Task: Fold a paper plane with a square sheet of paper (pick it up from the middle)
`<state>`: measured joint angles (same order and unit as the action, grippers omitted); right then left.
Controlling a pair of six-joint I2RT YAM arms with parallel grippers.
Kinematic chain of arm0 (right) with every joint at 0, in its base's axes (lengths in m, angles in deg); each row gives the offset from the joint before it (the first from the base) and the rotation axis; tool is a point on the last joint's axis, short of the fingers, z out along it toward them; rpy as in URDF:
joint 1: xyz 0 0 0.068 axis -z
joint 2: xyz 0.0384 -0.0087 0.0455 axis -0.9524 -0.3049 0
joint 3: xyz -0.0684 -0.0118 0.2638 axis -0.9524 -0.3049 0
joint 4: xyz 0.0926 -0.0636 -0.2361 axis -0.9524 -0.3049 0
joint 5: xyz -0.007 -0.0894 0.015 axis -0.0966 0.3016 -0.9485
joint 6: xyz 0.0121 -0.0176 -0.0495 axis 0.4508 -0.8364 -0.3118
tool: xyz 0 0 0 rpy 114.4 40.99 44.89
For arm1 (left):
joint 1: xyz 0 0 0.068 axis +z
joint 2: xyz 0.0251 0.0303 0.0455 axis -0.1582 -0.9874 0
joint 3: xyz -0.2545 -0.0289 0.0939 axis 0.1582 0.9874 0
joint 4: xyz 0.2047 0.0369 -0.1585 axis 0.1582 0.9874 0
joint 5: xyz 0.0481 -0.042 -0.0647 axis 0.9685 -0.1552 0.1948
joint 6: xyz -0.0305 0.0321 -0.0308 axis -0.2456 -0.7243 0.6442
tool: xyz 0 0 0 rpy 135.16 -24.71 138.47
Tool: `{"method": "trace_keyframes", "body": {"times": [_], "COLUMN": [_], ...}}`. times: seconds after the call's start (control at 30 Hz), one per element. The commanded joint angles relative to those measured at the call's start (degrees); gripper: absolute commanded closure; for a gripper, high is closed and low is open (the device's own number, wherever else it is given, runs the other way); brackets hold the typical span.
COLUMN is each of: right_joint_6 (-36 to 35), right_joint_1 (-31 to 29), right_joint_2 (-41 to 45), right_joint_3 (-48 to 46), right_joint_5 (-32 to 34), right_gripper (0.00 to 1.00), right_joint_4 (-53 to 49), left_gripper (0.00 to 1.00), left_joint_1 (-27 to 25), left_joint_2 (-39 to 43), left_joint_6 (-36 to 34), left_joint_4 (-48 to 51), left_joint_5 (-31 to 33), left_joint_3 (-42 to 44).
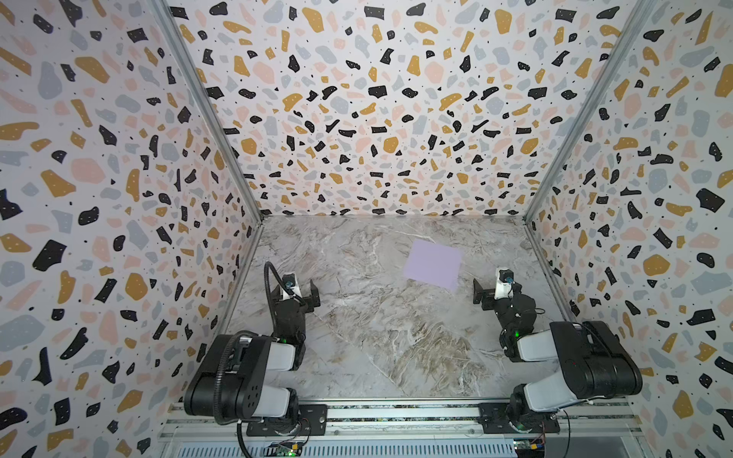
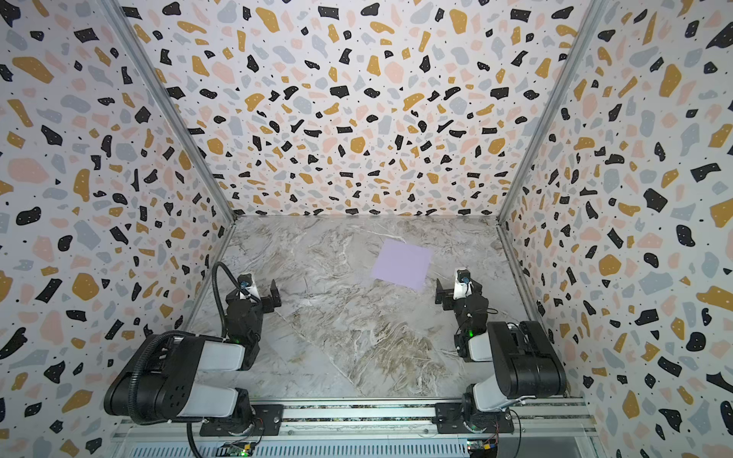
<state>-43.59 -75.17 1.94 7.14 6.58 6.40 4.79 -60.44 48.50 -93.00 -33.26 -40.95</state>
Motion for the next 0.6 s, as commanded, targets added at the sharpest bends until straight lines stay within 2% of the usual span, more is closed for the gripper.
{"method": "trace_keyframes", "body": {"times": [0.0,0.57], "right_joint_6": [-0.57,0.12], "right_joint_1": [-0.16,1.21], "right_joint_2": [0.26,0.20], "right_joint_3": [0.20,-0.12], "right_joint_5": [-0.53,-3.30], "right_gripper": [0.01,0.01], "right_joint_4": [0.54,1.07], "left_gripper": [0.00,0.00], "left_joint_1": [-0.25,-0.25], "left_joint_2": [0.39,0.77], "left_joint_6": [-0.09,0.17], "left_joint_4": [-1.81,-1.90], "left_joint_5": [1.52,2.16], "left_joint_3": [-1.05,-0.83]}}
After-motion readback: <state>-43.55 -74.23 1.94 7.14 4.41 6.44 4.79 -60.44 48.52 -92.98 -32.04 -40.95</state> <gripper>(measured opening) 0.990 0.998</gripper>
